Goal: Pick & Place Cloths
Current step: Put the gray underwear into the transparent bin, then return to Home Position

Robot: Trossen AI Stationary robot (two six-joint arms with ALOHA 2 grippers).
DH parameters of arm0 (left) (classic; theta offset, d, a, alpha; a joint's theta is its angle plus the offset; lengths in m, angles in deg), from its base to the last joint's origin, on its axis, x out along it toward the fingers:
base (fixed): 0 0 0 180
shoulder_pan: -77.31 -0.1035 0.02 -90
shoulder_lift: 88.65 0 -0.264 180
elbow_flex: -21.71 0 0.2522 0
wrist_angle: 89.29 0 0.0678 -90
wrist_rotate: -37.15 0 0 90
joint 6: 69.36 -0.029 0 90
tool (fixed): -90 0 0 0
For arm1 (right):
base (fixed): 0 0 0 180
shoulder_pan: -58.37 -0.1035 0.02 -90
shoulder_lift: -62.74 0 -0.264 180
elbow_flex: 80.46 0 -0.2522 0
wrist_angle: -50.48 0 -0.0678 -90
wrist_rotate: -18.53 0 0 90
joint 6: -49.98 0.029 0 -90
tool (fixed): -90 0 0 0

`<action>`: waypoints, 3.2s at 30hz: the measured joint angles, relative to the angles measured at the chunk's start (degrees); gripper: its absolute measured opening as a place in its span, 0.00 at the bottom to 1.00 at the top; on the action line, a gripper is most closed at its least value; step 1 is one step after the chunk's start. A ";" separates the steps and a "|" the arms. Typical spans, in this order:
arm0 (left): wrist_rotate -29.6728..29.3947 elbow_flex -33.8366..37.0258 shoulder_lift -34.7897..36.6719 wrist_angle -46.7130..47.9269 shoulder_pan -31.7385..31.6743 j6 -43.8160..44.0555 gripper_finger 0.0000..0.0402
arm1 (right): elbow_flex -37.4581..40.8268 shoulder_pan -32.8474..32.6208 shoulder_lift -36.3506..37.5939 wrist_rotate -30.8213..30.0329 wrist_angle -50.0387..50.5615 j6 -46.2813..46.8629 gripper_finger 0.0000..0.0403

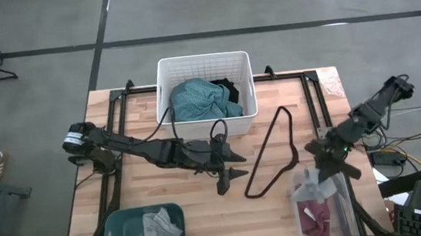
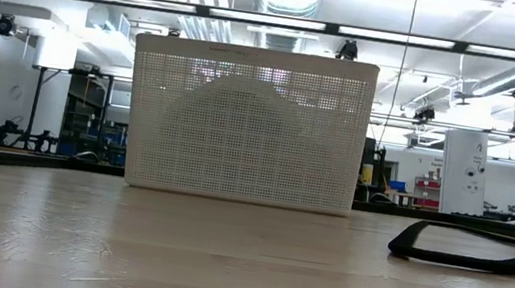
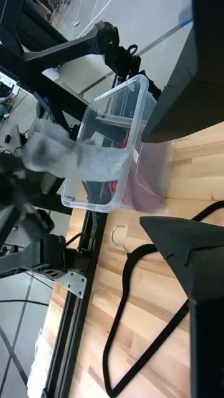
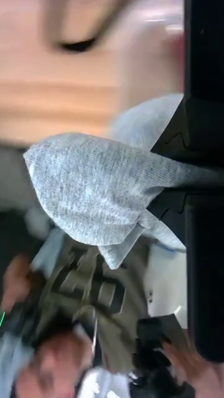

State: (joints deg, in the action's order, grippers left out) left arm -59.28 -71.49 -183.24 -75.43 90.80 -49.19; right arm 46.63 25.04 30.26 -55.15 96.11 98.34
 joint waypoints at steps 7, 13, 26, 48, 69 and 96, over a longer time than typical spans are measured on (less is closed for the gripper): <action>-0.03 0.00 0.00 0.04 -0.02 0.02 0.52 | 0.03 -8.20 -8.40 -3.43 8.12 16.77 0.04; -0.09 0.00 0.00 0.03 -0.02 0.59 0.52 | 0.07 -11.63 -16.23 -3.43 -1.52 17.76 0.09; -0.96 0.07 0.00 1.90 -0.02 1.51 0.52 | -0.10 -12.96 -19.57 -7.06 -1.96 17.43 0.38; -1.14 0.07 0.02 6.38 -0.28 0.83 0.52 | -5.91 -13.30 -17.47 -4.26 6.85 12.10 0.40; 0.65 2.75 3.48 6.79 -0.57 -7.25 0.03 | -10.28 6.91 -21.91 -17.99 -13.92 -38.21 0.02; 0.97 55.68 46.94 -26.81 -1.77 -9.59 0.02 | 1.40 13.56 -6.42 -21.19 -27.17 -53.09 0.02</action>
State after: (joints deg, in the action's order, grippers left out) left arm -58.31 -15.81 -136.29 -102.23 89.03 -58.78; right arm 48.03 38.60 23.84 -76.34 68.94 45.25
